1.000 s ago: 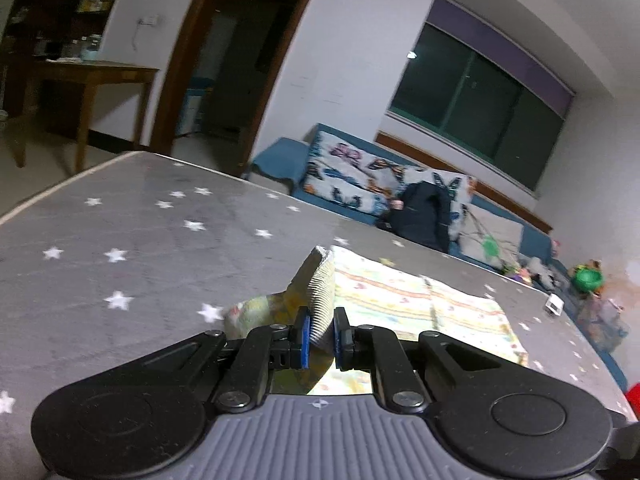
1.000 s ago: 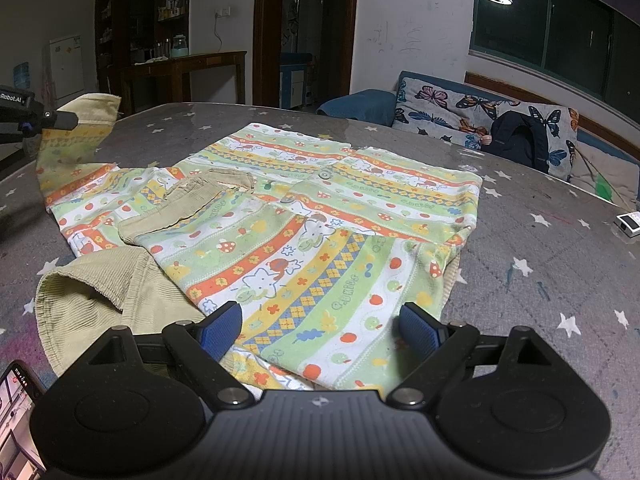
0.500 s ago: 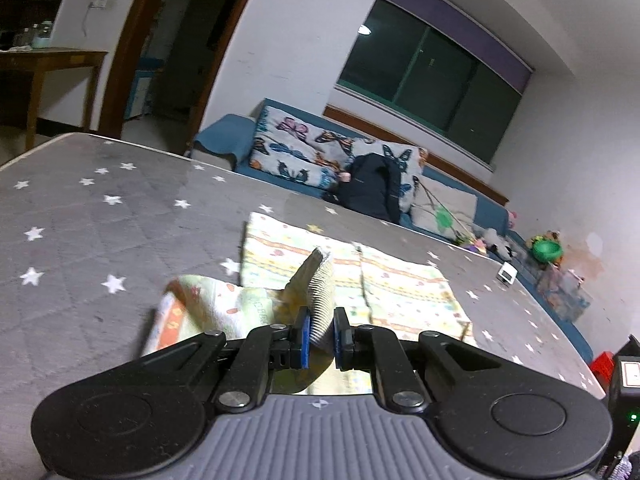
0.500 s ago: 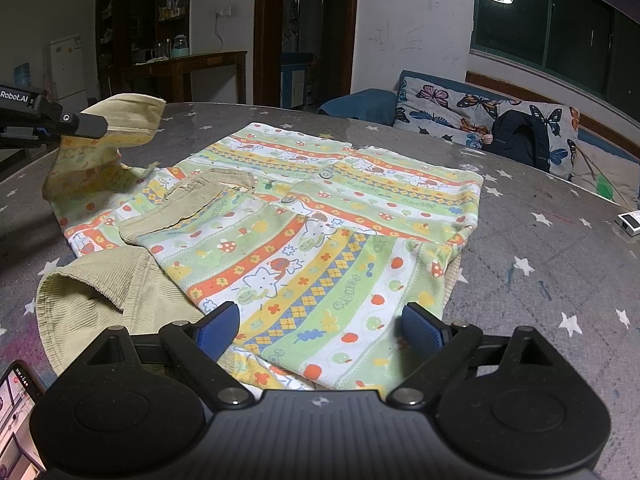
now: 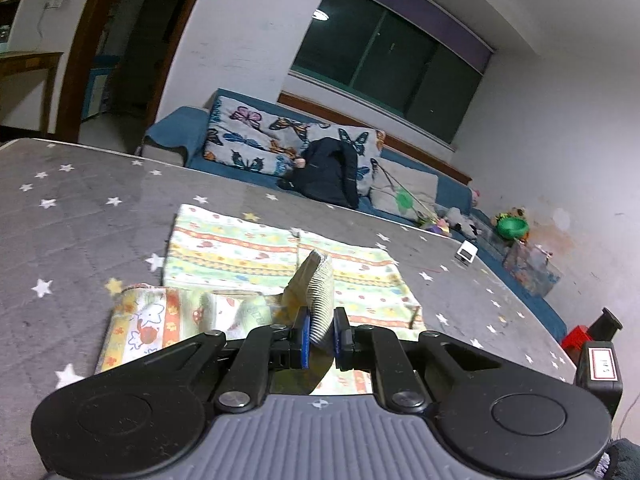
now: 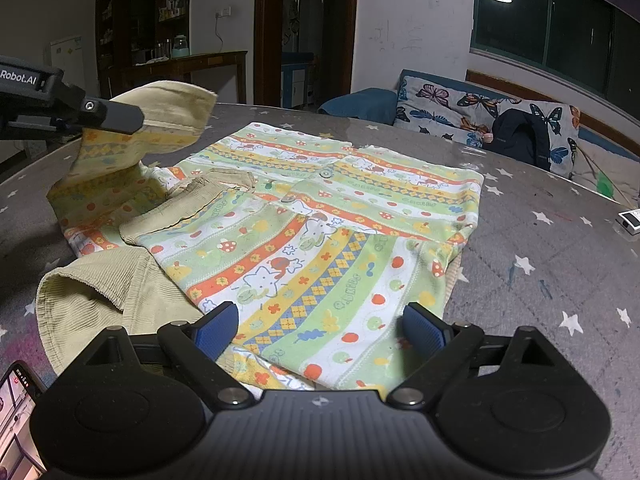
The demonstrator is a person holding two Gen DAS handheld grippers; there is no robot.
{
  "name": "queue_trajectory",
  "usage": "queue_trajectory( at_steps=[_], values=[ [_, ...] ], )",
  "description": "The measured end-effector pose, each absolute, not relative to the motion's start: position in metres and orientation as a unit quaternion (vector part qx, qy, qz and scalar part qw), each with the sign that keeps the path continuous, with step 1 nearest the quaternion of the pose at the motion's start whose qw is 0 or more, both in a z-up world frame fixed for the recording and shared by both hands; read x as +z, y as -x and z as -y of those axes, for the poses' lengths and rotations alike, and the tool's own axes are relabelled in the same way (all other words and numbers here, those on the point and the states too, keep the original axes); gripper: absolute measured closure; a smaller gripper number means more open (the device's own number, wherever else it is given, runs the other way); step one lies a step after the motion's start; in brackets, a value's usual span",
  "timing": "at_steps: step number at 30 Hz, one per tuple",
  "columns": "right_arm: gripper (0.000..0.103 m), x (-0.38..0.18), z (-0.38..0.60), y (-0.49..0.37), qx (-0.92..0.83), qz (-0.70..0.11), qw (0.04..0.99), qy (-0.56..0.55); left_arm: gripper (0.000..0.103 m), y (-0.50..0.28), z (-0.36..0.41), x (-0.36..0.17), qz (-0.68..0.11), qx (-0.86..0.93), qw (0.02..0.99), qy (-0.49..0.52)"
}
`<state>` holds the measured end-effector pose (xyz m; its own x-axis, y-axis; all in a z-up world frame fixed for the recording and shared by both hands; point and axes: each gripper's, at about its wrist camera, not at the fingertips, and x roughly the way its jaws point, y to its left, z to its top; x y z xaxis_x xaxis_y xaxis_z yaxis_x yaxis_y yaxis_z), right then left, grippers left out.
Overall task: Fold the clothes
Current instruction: 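Carry the leg over the pants toward the right gripper and lower it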
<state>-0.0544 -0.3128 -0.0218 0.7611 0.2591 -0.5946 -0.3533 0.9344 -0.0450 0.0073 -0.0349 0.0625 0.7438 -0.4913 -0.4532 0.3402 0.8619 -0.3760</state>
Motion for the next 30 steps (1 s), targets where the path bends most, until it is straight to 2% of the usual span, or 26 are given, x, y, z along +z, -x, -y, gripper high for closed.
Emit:
queue_trajectory(
  at_steps=[30],
  values=[
    [0.011, -0.022, 0.313, 0.055, 0.164, -0.304, 0.935, 0.077, 0.091, -0.011, 0.082, 0.054, -0.308, -0.273, 0.904, 0.114]
  ],
)
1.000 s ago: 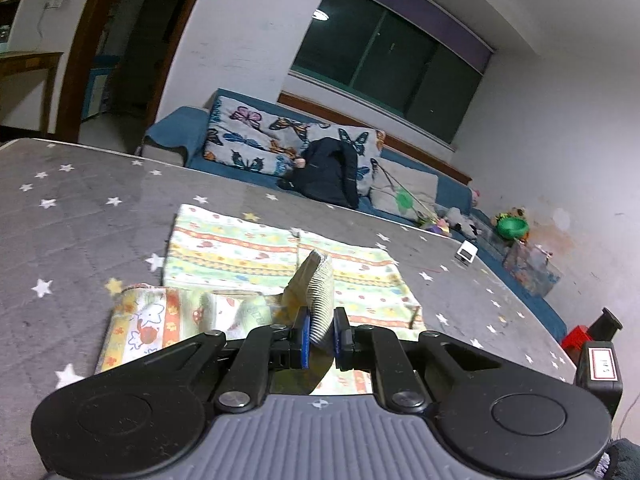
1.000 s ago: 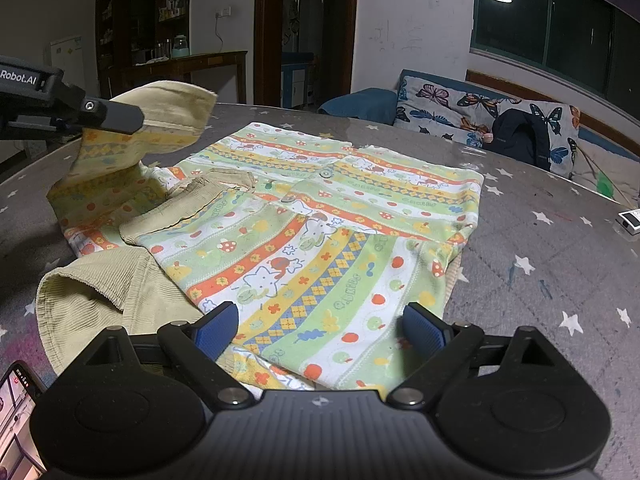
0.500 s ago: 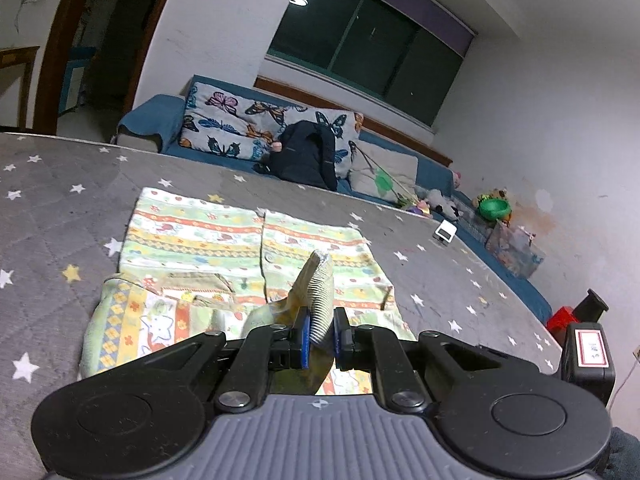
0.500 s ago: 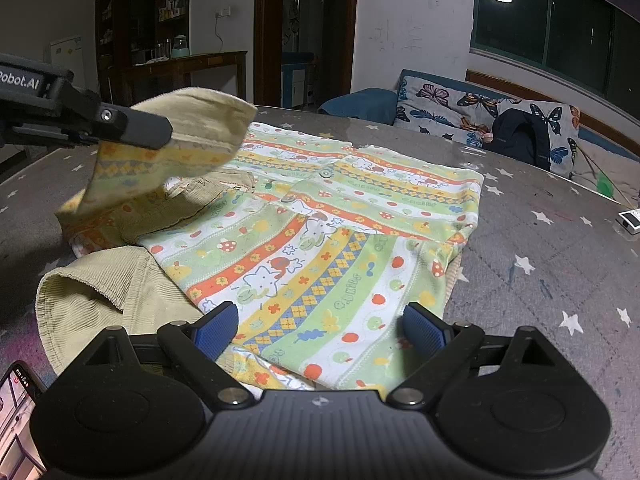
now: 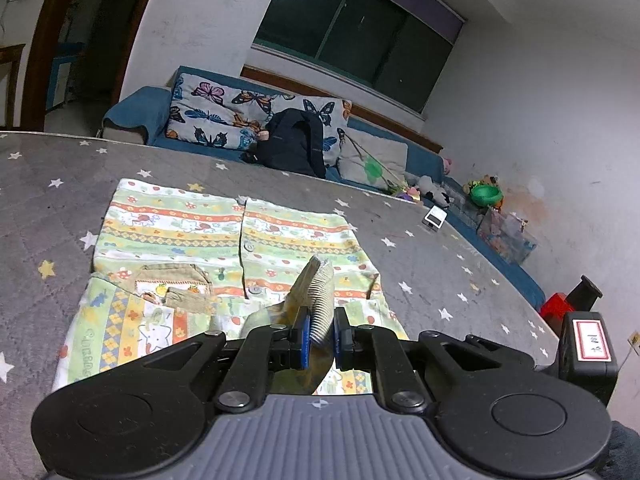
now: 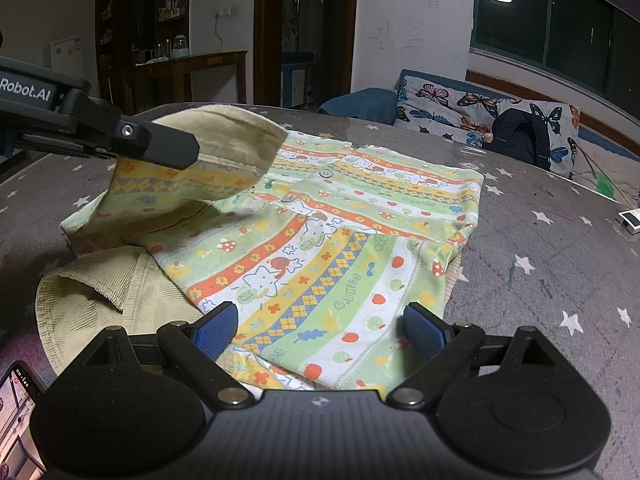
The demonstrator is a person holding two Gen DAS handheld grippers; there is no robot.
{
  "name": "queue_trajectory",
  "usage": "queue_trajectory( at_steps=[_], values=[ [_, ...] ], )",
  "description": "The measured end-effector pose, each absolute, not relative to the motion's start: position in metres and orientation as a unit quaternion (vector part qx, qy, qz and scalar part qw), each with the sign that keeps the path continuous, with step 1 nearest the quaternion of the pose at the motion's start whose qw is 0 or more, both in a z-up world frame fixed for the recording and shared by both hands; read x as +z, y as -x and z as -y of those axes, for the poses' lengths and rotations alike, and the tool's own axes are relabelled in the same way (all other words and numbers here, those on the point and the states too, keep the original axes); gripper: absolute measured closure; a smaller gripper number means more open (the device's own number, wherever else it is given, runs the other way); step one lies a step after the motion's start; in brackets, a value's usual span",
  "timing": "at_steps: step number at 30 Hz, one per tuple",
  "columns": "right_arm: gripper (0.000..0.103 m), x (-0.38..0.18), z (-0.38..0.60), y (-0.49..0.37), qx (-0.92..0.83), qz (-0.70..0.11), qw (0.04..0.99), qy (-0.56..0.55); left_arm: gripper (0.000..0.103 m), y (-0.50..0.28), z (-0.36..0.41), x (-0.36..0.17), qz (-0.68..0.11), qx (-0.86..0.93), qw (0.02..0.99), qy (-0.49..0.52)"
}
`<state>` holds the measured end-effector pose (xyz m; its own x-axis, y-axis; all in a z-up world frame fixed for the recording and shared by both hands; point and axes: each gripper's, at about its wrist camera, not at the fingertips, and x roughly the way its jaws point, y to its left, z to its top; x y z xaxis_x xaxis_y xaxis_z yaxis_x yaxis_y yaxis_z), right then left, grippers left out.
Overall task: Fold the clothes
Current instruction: 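Carry the leg over the pants toward the right gripper and lower it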
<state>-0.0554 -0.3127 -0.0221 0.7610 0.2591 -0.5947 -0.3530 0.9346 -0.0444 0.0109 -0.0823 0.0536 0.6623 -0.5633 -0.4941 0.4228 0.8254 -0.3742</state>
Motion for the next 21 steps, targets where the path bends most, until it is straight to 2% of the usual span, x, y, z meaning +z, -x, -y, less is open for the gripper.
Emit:
queue_trajectory(
  at_steps=[21],
  values=[
    [0.011, -0.022, 0.312, 0.056, 0.164, -0.305, 0.935, 0.077, 0.091, -0.015, 0.098, 0.042, -0.331, -0.282, 0.894, 0.103]
  ],
)
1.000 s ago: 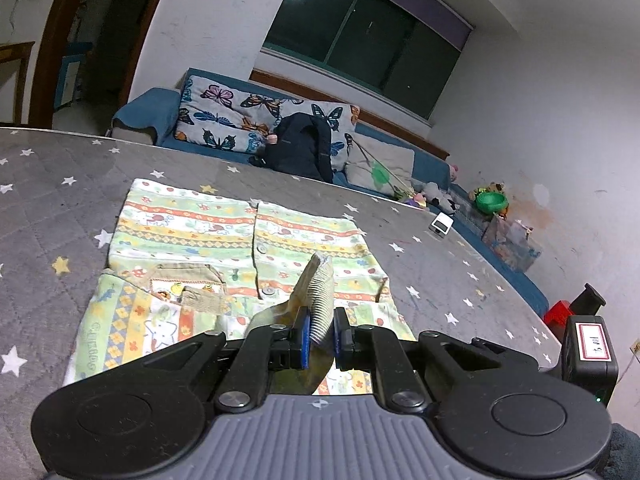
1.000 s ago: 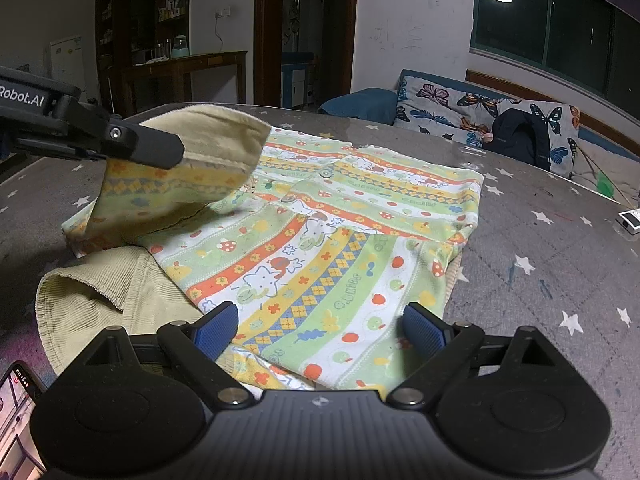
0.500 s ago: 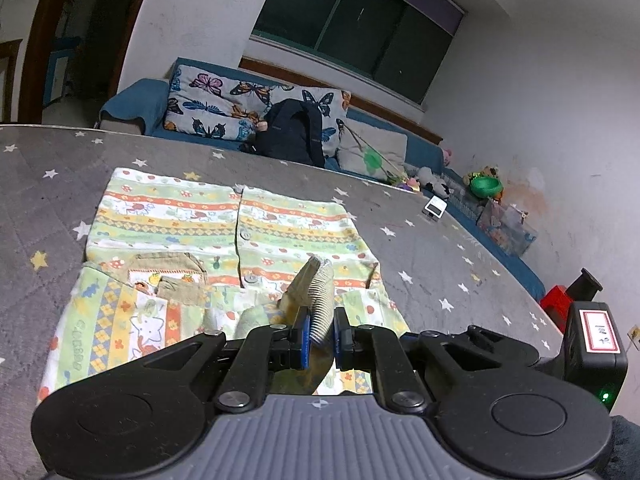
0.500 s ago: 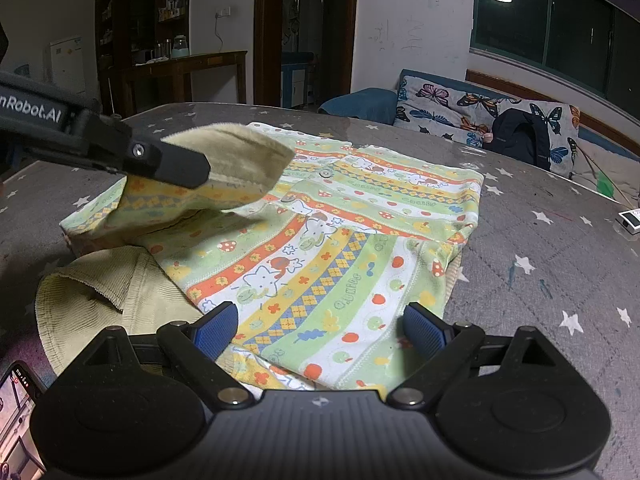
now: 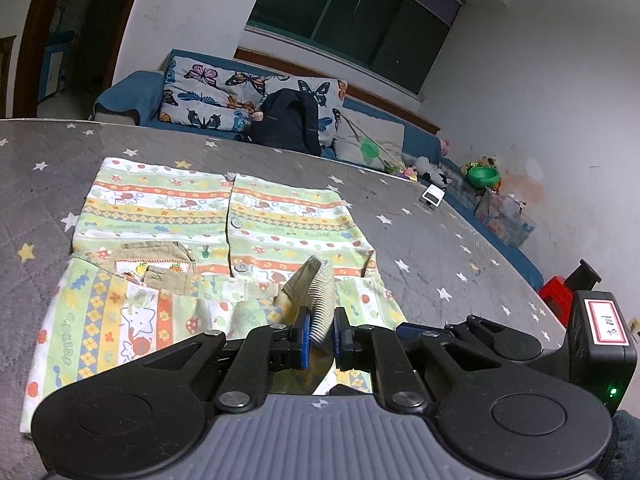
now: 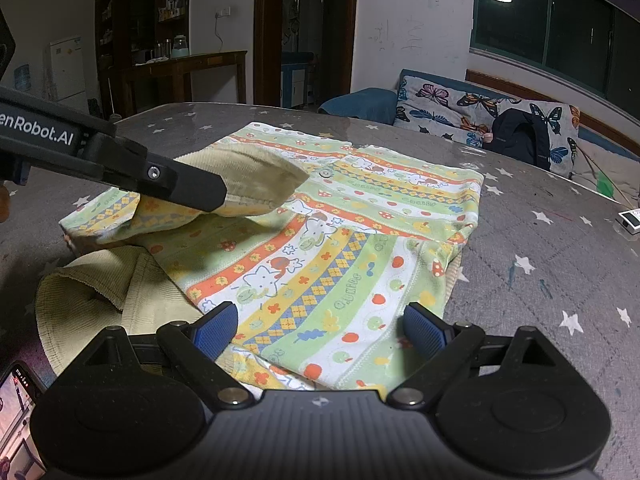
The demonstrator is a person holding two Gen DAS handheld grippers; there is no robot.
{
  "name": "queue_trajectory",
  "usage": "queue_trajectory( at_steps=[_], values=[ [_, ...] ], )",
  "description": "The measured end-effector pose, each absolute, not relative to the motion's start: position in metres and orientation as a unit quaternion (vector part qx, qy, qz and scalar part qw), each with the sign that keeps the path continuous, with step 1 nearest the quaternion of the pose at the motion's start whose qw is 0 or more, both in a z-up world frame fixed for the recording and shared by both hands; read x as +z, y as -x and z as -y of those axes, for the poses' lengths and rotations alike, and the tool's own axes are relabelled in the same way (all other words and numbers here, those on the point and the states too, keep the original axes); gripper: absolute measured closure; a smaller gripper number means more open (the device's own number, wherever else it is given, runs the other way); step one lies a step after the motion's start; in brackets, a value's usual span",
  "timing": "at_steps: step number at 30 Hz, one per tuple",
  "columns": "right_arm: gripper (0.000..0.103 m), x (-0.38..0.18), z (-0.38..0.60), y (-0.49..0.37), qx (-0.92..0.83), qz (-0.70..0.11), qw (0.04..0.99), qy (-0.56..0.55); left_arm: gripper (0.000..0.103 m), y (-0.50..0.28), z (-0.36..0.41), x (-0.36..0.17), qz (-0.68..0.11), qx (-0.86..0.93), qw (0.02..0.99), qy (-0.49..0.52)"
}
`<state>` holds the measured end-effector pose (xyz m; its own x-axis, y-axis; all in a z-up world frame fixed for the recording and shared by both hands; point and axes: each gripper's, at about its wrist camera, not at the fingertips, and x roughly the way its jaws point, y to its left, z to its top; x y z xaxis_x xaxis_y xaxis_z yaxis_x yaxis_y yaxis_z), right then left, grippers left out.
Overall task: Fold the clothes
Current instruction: 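Carry the leg over the pants toward the right gripper and lower it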
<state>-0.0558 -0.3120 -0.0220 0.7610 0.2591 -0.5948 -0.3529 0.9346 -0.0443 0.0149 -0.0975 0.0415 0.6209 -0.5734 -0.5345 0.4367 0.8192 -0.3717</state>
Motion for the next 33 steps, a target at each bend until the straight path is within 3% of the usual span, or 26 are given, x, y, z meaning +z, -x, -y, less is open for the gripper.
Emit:
queue_trajectory(
  at_steps=[33],
  values=[
    [0.01, -0.022, 0.312, 0.055, 0.164, -0.305, 0.935, 0.076, 0.088, -0.02, 0.105, 0.027, -0.358, -0.289, 0.882, 0.099]
  ],
)
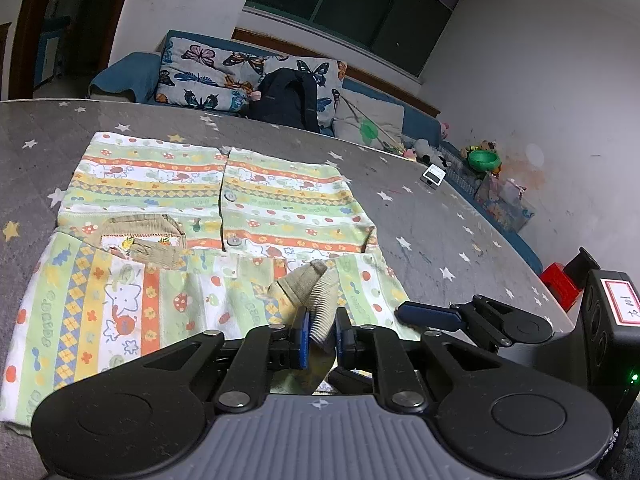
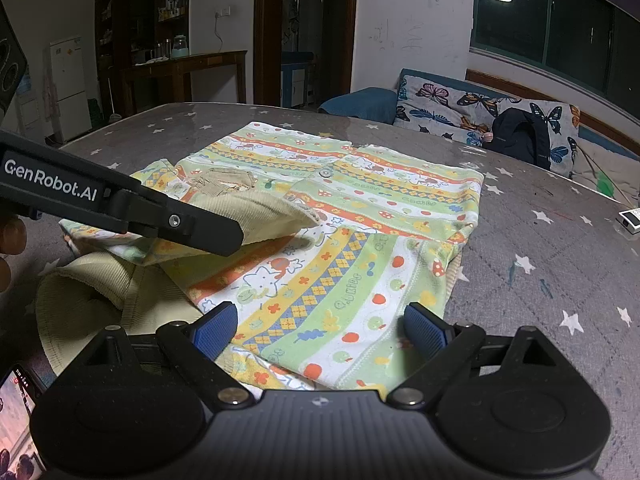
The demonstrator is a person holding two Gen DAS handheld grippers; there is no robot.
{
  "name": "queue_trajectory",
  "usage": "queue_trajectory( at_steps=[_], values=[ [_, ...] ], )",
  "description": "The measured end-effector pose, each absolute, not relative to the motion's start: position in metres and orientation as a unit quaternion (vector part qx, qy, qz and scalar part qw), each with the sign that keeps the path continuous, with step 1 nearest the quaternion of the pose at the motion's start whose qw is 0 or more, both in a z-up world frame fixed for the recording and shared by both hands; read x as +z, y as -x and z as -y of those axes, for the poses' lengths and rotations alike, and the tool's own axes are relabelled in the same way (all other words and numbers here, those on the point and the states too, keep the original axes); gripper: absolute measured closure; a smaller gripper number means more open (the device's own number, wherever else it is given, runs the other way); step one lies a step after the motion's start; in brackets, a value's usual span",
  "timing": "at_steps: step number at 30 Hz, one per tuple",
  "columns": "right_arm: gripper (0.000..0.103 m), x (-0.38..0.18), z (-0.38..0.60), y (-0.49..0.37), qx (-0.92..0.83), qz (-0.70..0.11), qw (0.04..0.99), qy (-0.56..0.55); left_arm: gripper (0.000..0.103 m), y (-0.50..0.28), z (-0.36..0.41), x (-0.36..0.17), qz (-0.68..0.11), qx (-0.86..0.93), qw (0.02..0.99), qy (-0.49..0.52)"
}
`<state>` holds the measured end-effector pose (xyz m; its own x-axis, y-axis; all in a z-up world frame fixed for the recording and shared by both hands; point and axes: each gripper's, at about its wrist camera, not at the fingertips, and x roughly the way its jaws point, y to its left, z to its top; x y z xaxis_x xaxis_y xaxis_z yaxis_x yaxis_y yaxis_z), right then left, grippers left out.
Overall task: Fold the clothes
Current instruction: 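Carry the leg over the pants toward the right gripper and lower it, then open the left gripper to release the folded leg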
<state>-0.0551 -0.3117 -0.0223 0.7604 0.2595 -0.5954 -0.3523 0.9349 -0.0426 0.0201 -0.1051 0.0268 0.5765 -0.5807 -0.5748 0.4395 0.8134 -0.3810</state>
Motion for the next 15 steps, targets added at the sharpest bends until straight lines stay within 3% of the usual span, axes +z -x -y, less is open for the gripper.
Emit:
queue_trajectory(
  at_steps=[8, 15],
  values=[
    [0.01, -0.022, 0.311, 0.056, 0.162, -0.302, 0.936, 0.081, 0.075, -0.017, 0.104, 0.03, -0.355, -0.292, 0.883, 0.096],
    [0.01, -0.009, 0.315, 0.062, 0.158, -0.291, 0.939, 0.088, 0.074, -0.015, 0.1, 0.034, -0.348, -0.299, 0.883, 0.102]
  ],
)
